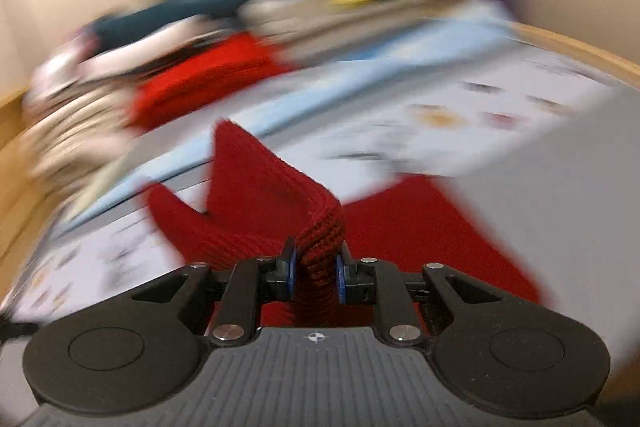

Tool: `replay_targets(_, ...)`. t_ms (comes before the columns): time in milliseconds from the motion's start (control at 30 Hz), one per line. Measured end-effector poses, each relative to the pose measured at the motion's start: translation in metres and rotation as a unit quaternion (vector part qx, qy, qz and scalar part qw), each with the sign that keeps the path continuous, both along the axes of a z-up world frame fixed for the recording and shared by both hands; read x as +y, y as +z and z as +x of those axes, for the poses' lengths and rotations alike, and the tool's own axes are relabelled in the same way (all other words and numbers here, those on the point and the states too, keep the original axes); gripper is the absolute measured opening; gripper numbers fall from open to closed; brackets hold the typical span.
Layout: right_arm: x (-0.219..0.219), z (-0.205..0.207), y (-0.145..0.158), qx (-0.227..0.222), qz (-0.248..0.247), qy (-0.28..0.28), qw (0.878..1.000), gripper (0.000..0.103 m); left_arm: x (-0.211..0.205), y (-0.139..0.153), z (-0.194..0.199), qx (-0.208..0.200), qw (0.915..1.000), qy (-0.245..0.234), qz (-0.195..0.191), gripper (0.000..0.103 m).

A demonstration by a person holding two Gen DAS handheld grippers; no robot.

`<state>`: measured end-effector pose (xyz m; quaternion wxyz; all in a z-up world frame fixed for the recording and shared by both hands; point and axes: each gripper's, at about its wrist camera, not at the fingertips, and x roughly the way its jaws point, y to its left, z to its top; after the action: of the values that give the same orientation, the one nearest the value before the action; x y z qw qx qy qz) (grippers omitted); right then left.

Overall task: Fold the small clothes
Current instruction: 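Fold the sweater in half again with both tools and release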

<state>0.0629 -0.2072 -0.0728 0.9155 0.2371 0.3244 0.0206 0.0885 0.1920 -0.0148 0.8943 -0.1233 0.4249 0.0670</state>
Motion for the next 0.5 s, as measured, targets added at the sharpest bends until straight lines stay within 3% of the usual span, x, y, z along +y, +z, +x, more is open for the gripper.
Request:
replay_targets(67, -0.045, -0.004, -0.038, 0.056, 0.002, -0.078, 0.995, 0.018, -0.018, -0.005, 0.014, 0.007, 0.9999, -0.014, 0.001, 0.032)
replay_targets(133, -0.083, -0.001, -0.084, 0.153, 0.022, -0.117, 0.981, 0.020, -0.038, -0.010, 0.026, 0.013, 0.9994, -0.032, 0.003, 0.032)
replay_targets(200, -0.114, -0.007, -0.112, 0.203, 0.077, -0.157, 0.963, 0.033, -0.055, -0.015, 0.036, 0.019, 0.9986, -0.049, 0.000, 0.032)
replay_targets(267, -0.132, -0.006, -0.112, 0.198, 0.116, -0.164, 0.959, 0.038, -0.070, -0.021, 0.044, 0.024, 0.9976, -0.064, -0.011, 0.032)
replay_targets(333, -0.139, 0.001, -0.091, 0.172, 0.094, -0.152, 0.969, 0.040, -0.084, -0.027, 0.052, 0.029, 0.9963, -0.076, -0.025, 0.033)
replay_targets(500, -0.160, 0.041, -0.046, 0.087, 0.077, -0.084, 0.990, 0.068, -0.118, -0.044, 0.066, 0.046, 0.9912, -0.098, -0.075, 0.047)
